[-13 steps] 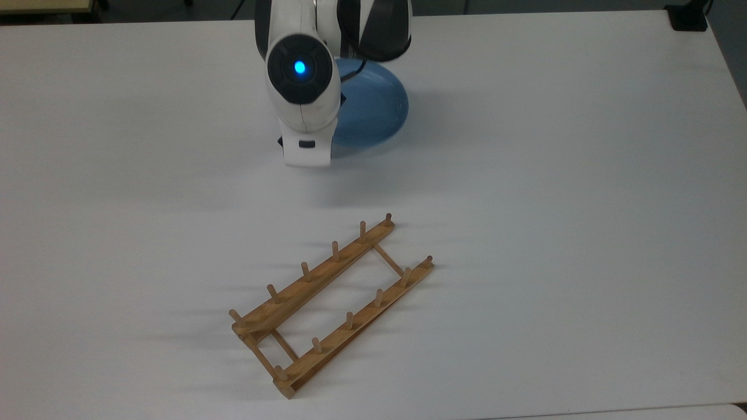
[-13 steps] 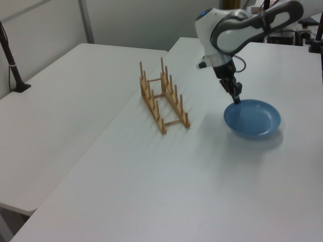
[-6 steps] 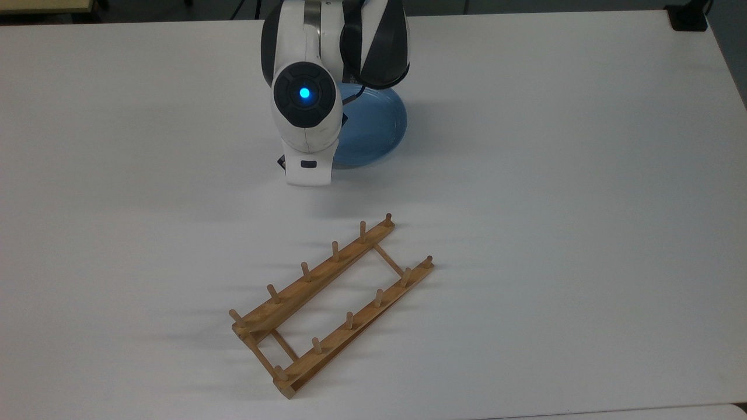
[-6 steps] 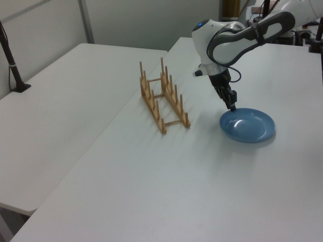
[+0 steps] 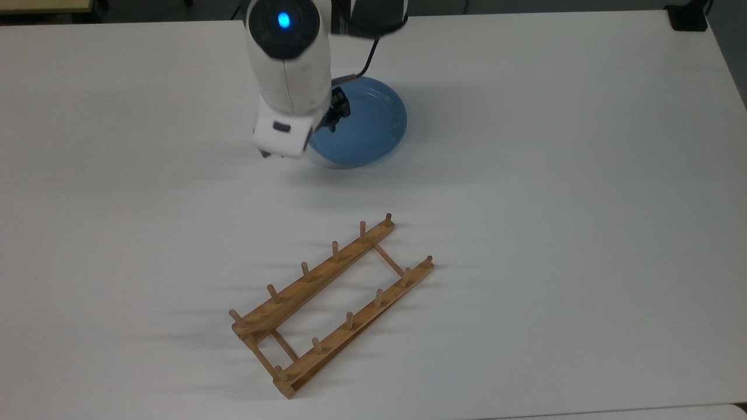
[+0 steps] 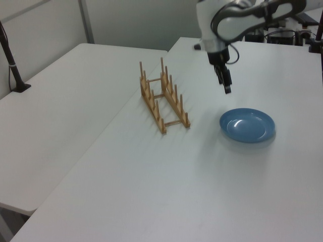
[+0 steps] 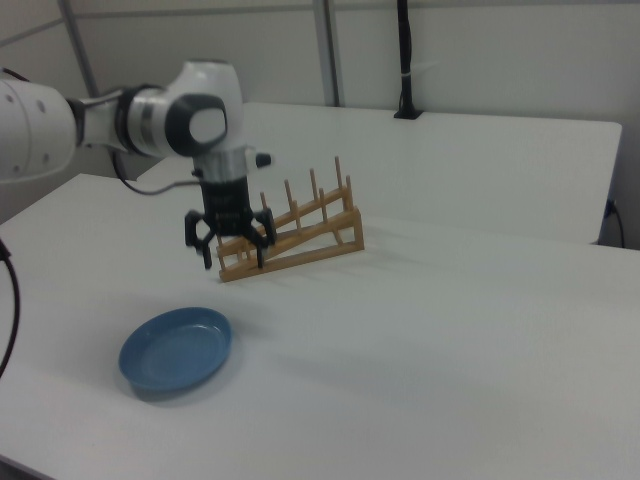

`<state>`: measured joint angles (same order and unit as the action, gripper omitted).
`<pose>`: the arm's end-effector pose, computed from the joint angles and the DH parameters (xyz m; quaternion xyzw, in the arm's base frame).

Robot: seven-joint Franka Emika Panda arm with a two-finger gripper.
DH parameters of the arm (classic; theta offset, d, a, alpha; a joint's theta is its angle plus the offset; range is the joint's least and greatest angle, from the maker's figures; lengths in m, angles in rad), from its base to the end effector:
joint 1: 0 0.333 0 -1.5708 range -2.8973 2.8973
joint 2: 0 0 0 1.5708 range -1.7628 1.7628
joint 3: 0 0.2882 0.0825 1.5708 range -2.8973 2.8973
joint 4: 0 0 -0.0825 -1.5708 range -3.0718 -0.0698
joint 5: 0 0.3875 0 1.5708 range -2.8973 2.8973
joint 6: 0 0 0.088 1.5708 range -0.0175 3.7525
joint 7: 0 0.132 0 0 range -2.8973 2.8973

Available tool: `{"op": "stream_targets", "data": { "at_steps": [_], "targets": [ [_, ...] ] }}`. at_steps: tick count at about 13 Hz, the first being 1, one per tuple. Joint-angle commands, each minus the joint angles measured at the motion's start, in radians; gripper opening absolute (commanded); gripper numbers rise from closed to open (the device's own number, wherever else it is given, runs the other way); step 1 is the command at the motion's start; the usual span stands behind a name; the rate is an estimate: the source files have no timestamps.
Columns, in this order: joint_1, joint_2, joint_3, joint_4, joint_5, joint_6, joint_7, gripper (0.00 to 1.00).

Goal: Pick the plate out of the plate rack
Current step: 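Open the gripper and raise it off the plate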

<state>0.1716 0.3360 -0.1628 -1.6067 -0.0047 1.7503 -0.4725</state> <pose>0.6248 0.0125 0.3701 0.9659 0.2397 -0.0981 0.0069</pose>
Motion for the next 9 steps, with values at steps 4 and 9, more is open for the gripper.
{"op": "stream_targets", "data": {
  "at_steps": [4,9],
  "targets": [
    [0.000,-0.263,-0.004,-0.021,-0.026,-0.067,0.492,1.00],
    [-0.034,-0.305,-0.004,-0.022,-0.043,-0.100,0.503,1.00]
  ]
}}
